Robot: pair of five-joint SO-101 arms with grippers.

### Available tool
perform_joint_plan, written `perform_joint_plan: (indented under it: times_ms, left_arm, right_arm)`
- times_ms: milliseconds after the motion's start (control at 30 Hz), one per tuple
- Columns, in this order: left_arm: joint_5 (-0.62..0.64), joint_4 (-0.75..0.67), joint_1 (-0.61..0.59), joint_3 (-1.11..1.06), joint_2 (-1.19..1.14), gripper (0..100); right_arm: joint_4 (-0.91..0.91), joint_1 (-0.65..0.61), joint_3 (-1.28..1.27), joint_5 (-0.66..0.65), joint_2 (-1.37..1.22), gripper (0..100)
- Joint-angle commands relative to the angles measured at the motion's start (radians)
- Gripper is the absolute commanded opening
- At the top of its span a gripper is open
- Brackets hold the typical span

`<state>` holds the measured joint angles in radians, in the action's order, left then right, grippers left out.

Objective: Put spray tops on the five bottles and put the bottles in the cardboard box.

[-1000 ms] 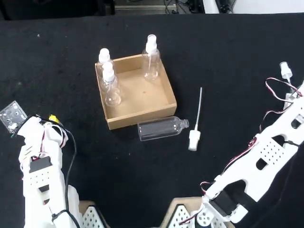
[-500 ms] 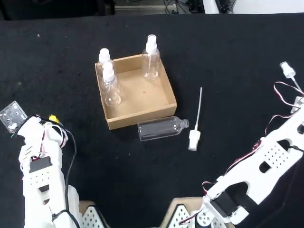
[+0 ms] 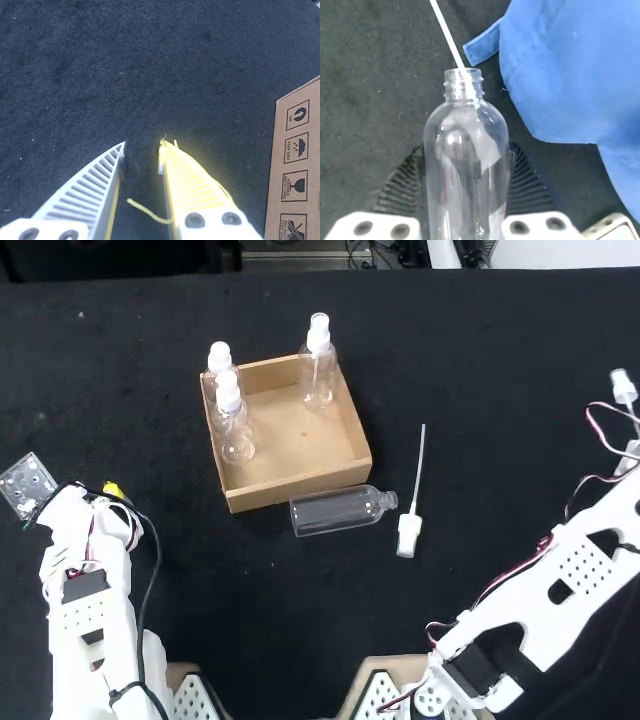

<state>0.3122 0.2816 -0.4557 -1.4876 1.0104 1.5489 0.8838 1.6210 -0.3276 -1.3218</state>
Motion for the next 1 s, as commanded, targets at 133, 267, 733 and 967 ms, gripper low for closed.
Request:
perform_joint_plan:
  times_ms: [133, 267, 733, 967]
  left_arm:
    - [-0.003, -0.025, -0.012, 0.015, 0.015, 9]
    - [-0.003, -0.025, -0.012, 0.018, 0.015, 9]
    - [-0.003, -0.025, -0.013, 0.016, 0.015, 9]
    - [-0.003, -0.025, -0.013, 0.016, 0.015, 9]
  right_arm:
    - [0.011, 0.026, 0.047, 0.005, 0.096, 1.1]
    - [0.025, 0.026, 0.048, 0.005, 0.108, 1.1]
    - [0.155, 0.026, 0.048, 0.005, 0.228, 1.1]
    - [0.192, 0.023, 0.048, 0.005, 0.308, 1.1]
